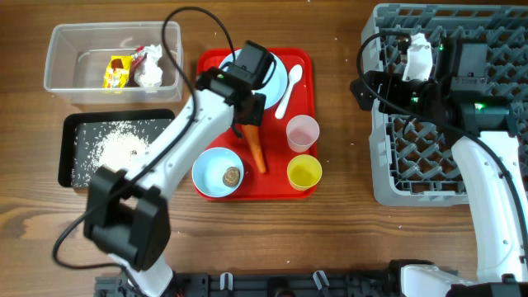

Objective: Sort waste into correct bins and load items into the dishwasher rack
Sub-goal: 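Return the empty green bowl to the red tray, then grasp the blue bowl holding the cookie with the left gripper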

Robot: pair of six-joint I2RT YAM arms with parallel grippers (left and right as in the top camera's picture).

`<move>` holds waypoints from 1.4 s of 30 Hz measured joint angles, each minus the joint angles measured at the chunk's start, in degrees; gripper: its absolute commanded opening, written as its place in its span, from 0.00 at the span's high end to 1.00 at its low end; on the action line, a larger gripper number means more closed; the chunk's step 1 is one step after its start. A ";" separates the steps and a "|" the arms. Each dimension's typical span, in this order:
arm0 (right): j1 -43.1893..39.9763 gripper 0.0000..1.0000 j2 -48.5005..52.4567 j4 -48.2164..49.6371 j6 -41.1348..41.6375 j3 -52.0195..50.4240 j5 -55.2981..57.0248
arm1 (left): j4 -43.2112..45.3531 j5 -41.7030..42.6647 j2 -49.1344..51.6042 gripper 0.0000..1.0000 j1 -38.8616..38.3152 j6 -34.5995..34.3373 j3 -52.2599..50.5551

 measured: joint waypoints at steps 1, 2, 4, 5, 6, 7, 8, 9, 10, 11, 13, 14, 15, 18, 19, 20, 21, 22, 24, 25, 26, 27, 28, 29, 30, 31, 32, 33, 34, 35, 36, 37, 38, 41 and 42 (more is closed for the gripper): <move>0.00 0.01 0.00 -0.39 -0.04 0.00 0.13 | -0.55 -1.25 1.57 0.96 -0.02 -0.61 0.02; 0.00 0.01 0.02 -0.59 -0.17 0.00 0.46 | -1.07 -2.12 3.19 0.96 0.00 -1.31 0.02; 0.00 0.00 0.02 -0.83 -0.20 0.00 0.68 | -1.27 -3.06 5.53 0.92 0.17 -2.16 0.00; 0.00 0.01 0.02 -0.83 -0.20 0.00 0.76 | -1.29 -3.30 6.43 0.85 0.20 -2.51 0.00; 0.00 0.00 0.02 -0.83 -0.20 0.00 0.90 | -1.29 -3.58 7.23 0.78 0.20 -2.89 0.00; 0.00 0.01 0.02 -0.83 -0.20 0.00 0.90 | -1.29 -3.50 7.50 0.68 0.20 -3.23 0.00; 0.00 0.01 0.02 -0.83 -0.20 0.00 0.90 | -1.27 -3.50 7.50 0.63 0.20 -3.54 0.00; 0.00 0.01 0.02 -0.83 -0.20 0.00 0.90 | -1.29 -3.54 7.50 0.55 0.20 -3.34 0.02; 0.00 0.00 0.02 -0.83 -0.20 0.00 0.90 | -1.29 -3.45 7.50 0.52 0.20 -3.76 0.02; 0.00 0.00 0.02 -0.83 -0.20 0.00 0.90 | -1.29 -3.30 7.50 0.48 0.20 -4.09 0.02; 0.00 0.01 0.02 -0.83 -0.20 0.00 0.90 | -1.49 -3.10 7.50 0.45 0.20 -3.89 0.00; 0.00 0.00 0.02 -0.83 -0.20 0.00 0.90 | -2.69 -3.08 7.50 0.44 0.20 -4.15 0.11; 0.00 0.01 0.02 -0.83 -0.20 0.00 0.92 | -4.98 -3.02 7.50 0.44 0.20 -4.13 0.44; 0.00 0.01 0.02 -0.87 -0.20 0.00 0.94 | -12.48 -2.01 7.19 0.44 0.20 -4.17 3.58; 0.00 0.01 0.02 -0.83 -0.20 0.00 0.96 | -13.66 -0.15 6.38 0.44 0.20 -4.15 5.18; 0.00 0.01 0.02 -0.90 -0.20 0.00 1.07 | -13.92 2.36 4.87 0.44 0.24 -4.15 6.27; 0.00 0.01 0.02 -0.87 -0.20 0.00 1.09 | -14.45 4.81 3.45 0.44 0.22 -4.17 6.86; 0.00 0.01 0.02 -0.90 -0.20 0.00 1.09 | -15.69 7.34 2.32 0.44 0.17 -4.24 7.39; 0.00 0.01 0.02 -0.90 -0.20 0.00 1.09 | -17.90 10.40 1.01 0.44 -0.28 -5.40 7.39; 0.00 0.01 0.02 -0.90 -0.20 0.00 1.11 | -17.90 11.19 0.94 0.44 -0.57 -6.36 6.82; 0.00 0.01 0.02 -0.92 -0.20 0.00 1.11 | -17.64 11.96 0.94 0.45 -0.74 -7.58 5.62; 0.00 0.00 0.02 -0.92 -0.22 0.00 1.11 | -16.96 12.66 0.94 0.46 -0.98 -9.75 2.54; 0.00 0.00 0.02 -0.94 -0.20 0.00 1.11 | -16.70 12.87 1.01 0.48 -1.01 -10.71 1.33; 0.00 0.00 0.02 -0.94 -0.20 0.00 1.14 | -16.28 13.11 1.16 0.48 -0.98 -13.20 -1.36; 0.00 0.00 0.02 -0.94 -0.22 0.00 1.16 | -15.93 13.27 1.16 0.48 -0.98 -14.53 -2.69; 0.00 0.00 0.02 -0.96 -0.20 0.00 1.31 | -15.74 13.25 1.16 0.50 -0.98 -15.96 -3.82; 0.00 0.01 0.02 -0.94 -0.20 0.00 1.33 | -14.97 13.27 1.16 0.54 -0.98 -17.25 -5.05; 0.00 0.01 0.02 -0.94 -0.22 0.00 1.33 | -13.46 13.27 1.16 0.58 -1.03 -18.08 -6.03; 0.00 0.01 0.02 -0.94 -0.20 0.00 1.33 | -12.24 13.27 1.20 0.62 -1.11 -18.71 -6.69; 0.00 0.01 0.02 -0.98 -0.22 0.00 1.33 | -10.40 13.27 1.18 0.64 -1.27 -19.17 -7.39; 0.00 0.00 0.02 -0.98 -0.20 0.00 1.33 | -8.59 13.27 1.20 0.67 -1.49 -19.63 -8.15; 0.00 0.01 0.02 -1.03 -0.20 0.00 1.36 | -7.19 13.27 1.20 0.70 -1.68 -20.15 -9.22; 0.00 0.00 0.02 -1.07 -0.20 0.00 1.36 | -5.97 13.29 1.20 0.73 -1.86 -20.63 -10.67; 0.00 0.01 0.02 -1.20 -0.20 0.00 1.51 | -4.04 13.29 1.20 0.82 -1.95 -21.38 -13.62; 0.00 0.01 0.02 -1.20 -0.22 0.00 1.60 | -3.74 13.29 1.20 0.87 -1.95 -21.46 -14.23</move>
